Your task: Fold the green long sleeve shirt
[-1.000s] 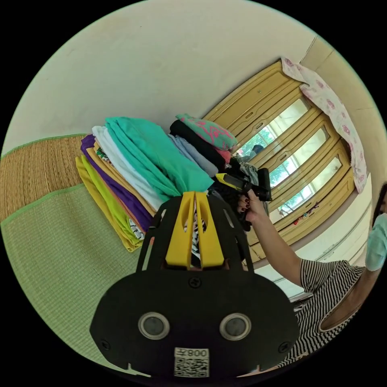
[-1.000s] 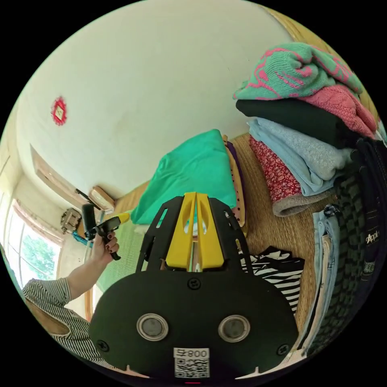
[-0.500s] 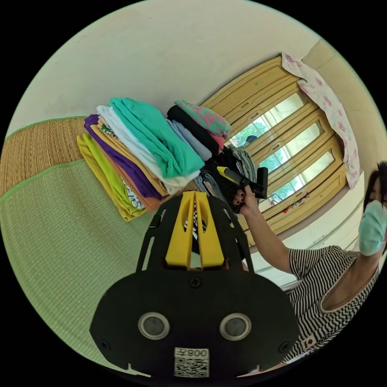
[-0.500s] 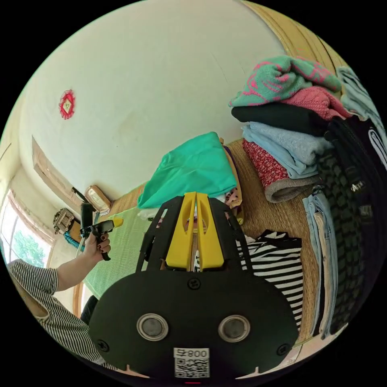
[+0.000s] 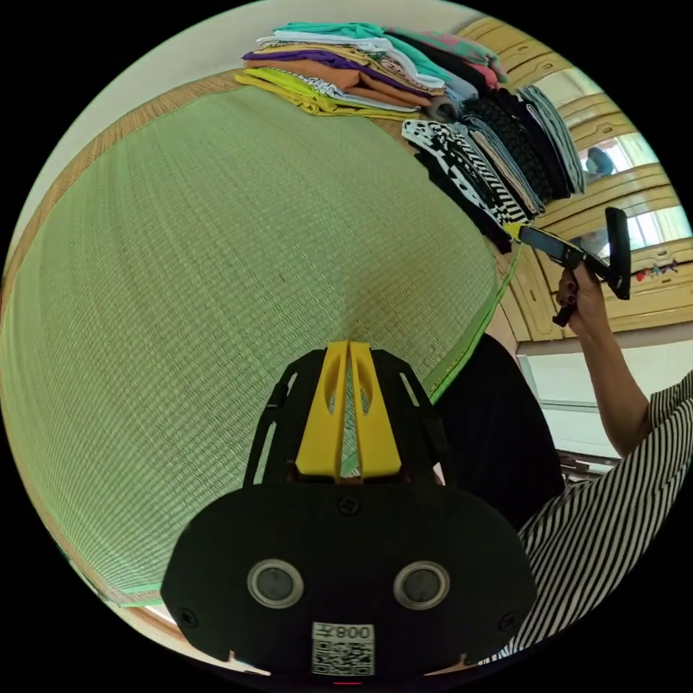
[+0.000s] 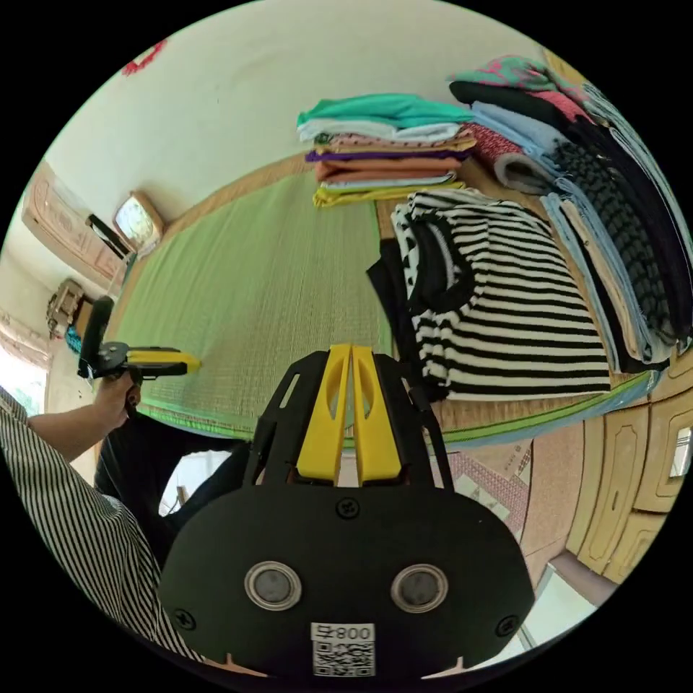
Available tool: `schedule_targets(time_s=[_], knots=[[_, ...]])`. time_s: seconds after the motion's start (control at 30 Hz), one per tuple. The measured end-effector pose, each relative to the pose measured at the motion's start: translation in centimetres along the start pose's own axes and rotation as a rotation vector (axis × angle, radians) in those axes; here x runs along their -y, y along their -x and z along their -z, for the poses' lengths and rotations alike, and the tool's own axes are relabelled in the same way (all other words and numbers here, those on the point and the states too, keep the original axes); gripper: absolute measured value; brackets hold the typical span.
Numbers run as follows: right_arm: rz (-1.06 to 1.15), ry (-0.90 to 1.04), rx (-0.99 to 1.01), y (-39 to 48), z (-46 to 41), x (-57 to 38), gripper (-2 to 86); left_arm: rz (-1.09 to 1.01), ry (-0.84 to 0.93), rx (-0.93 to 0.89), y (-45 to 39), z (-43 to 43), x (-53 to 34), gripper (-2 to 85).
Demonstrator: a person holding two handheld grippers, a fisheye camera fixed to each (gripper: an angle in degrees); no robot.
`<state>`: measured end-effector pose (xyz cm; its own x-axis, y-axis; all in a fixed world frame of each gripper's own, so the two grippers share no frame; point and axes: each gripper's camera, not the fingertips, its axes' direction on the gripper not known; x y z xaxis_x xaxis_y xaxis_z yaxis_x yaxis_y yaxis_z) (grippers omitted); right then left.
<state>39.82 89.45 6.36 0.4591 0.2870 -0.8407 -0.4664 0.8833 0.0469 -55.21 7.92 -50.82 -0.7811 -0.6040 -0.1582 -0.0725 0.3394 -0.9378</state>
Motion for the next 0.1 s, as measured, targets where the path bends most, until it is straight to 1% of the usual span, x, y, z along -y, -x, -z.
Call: schedule_targets(time_s=[0.03,0.07,0.1], knots=[[0.019,0.037,-0.025,1.1,-0.9,-0.2,0.0,-0.011,-0.012,0.028,-0.8,-0.3,-0.3,0.2],[0.064,0.114,-0.07,3.0,-2.7,-0.6,-0.1,-0.019,-0.015,0.038,-1.1,-0.4,-0.4,0.2],[0.079,0.064,-0.159,4.6,-2.8,-1.3,-0.1,-0.04,-0.01,0.056,-1.8,-0.7,-0.5,0.2]])
